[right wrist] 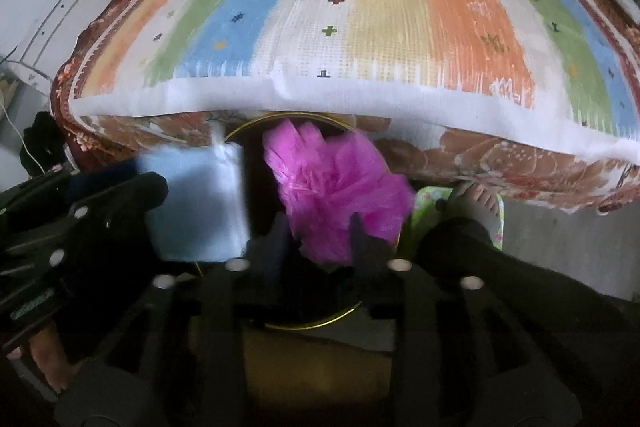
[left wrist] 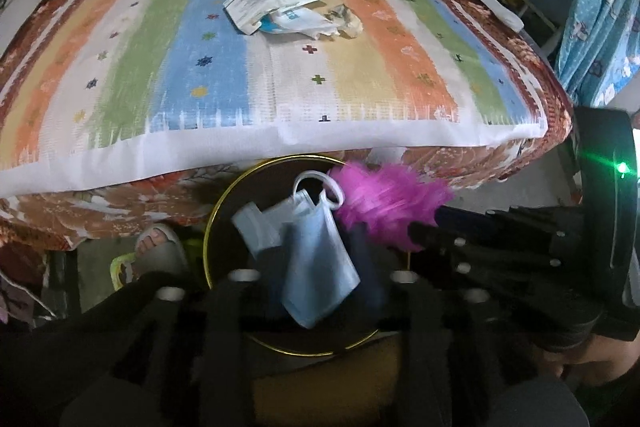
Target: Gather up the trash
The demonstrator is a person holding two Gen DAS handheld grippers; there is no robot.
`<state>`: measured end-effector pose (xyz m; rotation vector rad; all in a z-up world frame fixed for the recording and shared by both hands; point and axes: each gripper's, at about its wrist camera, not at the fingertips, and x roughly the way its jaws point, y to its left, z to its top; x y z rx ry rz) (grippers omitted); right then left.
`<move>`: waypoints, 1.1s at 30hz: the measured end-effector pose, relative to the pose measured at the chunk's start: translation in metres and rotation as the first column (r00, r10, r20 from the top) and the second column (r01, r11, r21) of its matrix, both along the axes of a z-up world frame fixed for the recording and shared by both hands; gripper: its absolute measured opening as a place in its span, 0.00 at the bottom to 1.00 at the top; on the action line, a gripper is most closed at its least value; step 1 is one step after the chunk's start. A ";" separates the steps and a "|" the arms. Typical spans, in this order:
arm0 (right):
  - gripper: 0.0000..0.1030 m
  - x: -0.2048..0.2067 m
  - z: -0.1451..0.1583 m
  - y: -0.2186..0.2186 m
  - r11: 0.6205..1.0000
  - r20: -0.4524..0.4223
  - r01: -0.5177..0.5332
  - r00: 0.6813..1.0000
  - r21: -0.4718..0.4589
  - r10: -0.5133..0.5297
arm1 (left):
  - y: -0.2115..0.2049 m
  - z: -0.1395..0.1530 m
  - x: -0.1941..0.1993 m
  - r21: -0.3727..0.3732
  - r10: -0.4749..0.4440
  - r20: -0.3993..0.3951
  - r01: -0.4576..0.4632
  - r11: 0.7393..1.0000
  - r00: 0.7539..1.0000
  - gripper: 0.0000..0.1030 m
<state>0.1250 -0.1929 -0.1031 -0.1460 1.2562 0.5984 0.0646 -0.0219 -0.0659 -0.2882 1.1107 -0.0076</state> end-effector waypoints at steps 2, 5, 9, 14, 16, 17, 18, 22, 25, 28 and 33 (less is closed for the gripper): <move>0.36 0.000 0.001 -0.001 1.000 0.001 0.008 1.000 0.010 -0.008 | 0.003 0.002 0.000 -0.005 0.014 0.009 -0.014 1.000 1.000 0.41; 0.40 0.001 0.002 -0.002 1.000 0.002 0.010 1.000 0.023 -0.010 | 0.009 0.005 0.000 -0.026 0.036 0.018 -0.036 0.999 0.999 0.46; 0.46 0.004 0.006 -0.003 0.998 -0.001 0.015 1.000 0.056 -0.015 | 0.019 0.008 0.002 -0.068 0.069 0.026 -0.067 0.995 0.997 0.52; 0.51 0.012 0.014 -0.005 0.994 -0.006 0.031 1.000 0.107 -0.031 | 0.039 0.016 0.008 -0.124 0.127 0.042 -0.121 0.985 0.991 0.65; 0.52 0.017 0.019 -0.005 0.992 0.000 0.038 0.999 0.119 -0.038 | 0.043 0.020 0.012 -0.125 0.137 0.055 -0.129 0.984 0.989 0.69; 0.53 0.020 0.021 -0.004 0.992 0.005 0.039 0.999 0.123 -0.040 | 0.045 0.023 0.014 -0.127 0.144 0.060 -0.135 0.983 0.988 0.71; 0.54 0.022 0.023 -0.003 0.991 0.009 0.039 0.999 0.126 -0.040 | 0.049 0.024 0.017 -0.135 0.152 0.061 -0.143 0.980 0.986 0.72; 0.60 0.031 0.035 0.003 0.990 0.034 0.017 0.999 0.141 -0.022 | 0.062 0.032 0.028 -0.140 0.177 0.060 -0.167 0.976 0.982 0.77; 0.64 0.040 0.044 0.006 0.987 0.047 0.006 0.999 0.158 -0.014 | 0.073 0.040 0.038 -0.116 0.200 0.074 -0.190 0.975 0.977 0.81; 0.67 0.055 0.055 0.009 0.986 0.070 0.008 0.997 0.168 -0.020 | 0.082 0.045 0.054 -0.091 0.203 0.067 -0.197 0.976 0.977 0.81; 0.75 0.083 0.072 0.014 0.984 0.117 0.016 0.992 0.179 -0.037 | 0.099 0.051 0.082 -0.077 0.229 0.067 -0.224 0.972 0.971 0.87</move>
